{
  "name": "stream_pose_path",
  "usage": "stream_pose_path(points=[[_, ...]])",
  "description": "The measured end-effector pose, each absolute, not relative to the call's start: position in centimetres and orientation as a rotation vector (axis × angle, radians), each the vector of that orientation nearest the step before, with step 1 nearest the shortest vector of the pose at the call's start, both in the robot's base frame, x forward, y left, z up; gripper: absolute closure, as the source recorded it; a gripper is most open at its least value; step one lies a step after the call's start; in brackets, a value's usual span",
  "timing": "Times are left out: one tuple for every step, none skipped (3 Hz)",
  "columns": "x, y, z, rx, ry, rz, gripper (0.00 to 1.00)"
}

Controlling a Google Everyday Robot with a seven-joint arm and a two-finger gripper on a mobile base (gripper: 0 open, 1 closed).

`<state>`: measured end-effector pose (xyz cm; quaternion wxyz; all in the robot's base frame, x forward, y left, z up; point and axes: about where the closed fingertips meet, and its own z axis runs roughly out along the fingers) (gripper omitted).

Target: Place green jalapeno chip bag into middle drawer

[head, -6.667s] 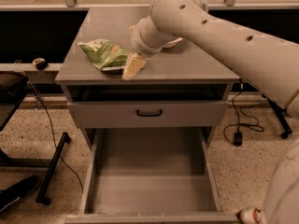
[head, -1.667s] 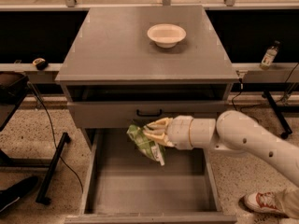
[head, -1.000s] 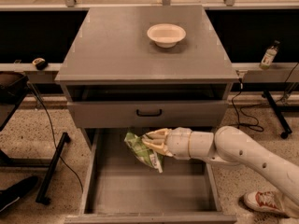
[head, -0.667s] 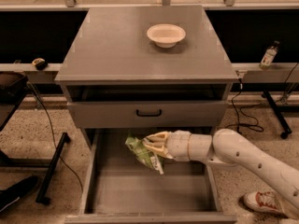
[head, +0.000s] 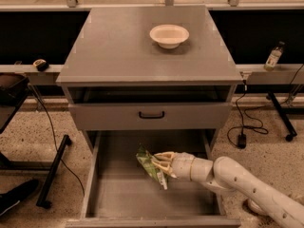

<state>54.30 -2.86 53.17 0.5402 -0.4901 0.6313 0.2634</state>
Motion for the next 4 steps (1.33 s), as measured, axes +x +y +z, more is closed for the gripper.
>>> stream_pose_path(points=[[54.64,-3.32,50.47,-1.136,1.519,0.628,0.82],[54.60,-3.25,50.27,-1.133,1.520,0.632,0.58],[54.60,-3.24,50.27,-1.133,1.520,0.632,0.35],[54.48,-3.18,50.38,-1.143,1.519,0.642,0.12]])
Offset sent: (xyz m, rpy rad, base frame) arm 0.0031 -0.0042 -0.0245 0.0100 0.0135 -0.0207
